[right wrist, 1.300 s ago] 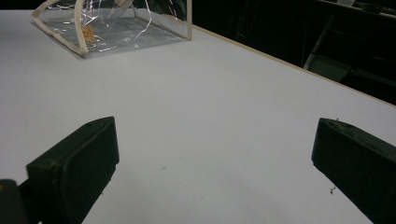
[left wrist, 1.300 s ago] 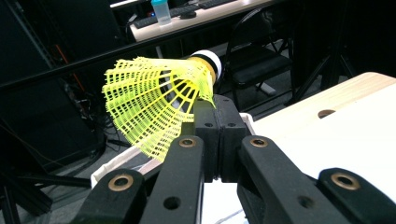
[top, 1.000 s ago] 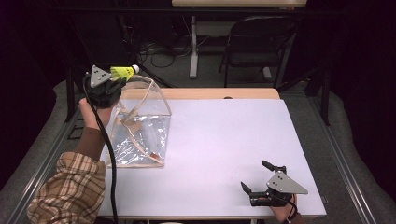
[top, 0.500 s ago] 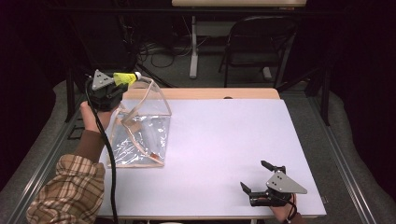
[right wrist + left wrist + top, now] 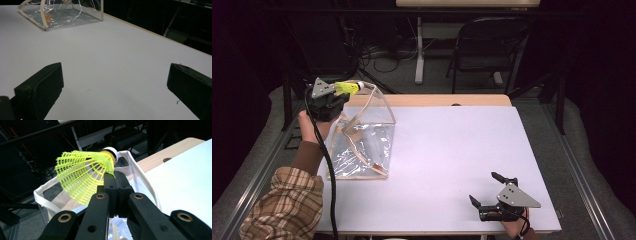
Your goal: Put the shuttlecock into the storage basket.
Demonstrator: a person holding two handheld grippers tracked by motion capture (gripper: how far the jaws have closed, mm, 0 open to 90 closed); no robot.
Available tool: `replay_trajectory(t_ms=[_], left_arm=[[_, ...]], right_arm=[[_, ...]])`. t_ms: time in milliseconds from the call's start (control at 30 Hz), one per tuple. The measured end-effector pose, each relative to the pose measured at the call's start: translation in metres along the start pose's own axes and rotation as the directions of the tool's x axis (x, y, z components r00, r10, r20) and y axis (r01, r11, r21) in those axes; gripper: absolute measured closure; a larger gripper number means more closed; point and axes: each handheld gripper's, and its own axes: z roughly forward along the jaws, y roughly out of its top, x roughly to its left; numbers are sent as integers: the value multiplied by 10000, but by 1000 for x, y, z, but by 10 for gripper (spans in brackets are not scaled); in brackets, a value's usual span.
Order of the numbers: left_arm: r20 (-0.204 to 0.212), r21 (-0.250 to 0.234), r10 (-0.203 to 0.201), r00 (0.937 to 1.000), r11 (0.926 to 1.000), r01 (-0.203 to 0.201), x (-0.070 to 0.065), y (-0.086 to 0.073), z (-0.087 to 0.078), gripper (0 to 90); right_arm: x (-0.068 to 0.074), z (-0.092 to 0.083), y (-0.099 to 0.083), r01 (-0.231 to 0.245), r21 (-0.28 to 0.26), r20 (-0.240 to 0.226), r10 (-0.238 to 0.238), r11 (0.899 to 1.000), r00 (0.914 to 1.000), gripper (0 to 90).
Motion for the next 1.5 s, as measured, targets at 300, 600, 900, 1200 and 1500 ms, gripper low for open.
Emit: replay_trajectory(t_ms=[300,600,900,1200,1500], left_arm=[[94,264,-28,10000,9996,26,1,-3,6,897],[170,512,29,9999,9987,-37,0,-3,11,897],[342,745,-9,9994,9972,-17,-1,-4,21,896],[543,996,-131,9984,9950,77,1,-6,27,896],[657,1236,-187,9977,9923,104,2,-7,32,896]], right_arm=[[0,0,0,-11,2,10,11,10000,10000,2],[-1,0,0,26,4,1,-26,10000,10000,2],[0,0,0,-1,23,19,1,10000,10000,2],[-1,0,0,42,14,27,-42,10000,10000,2],[-1,0,0,52,30,16,-52,10000,10000,2]])
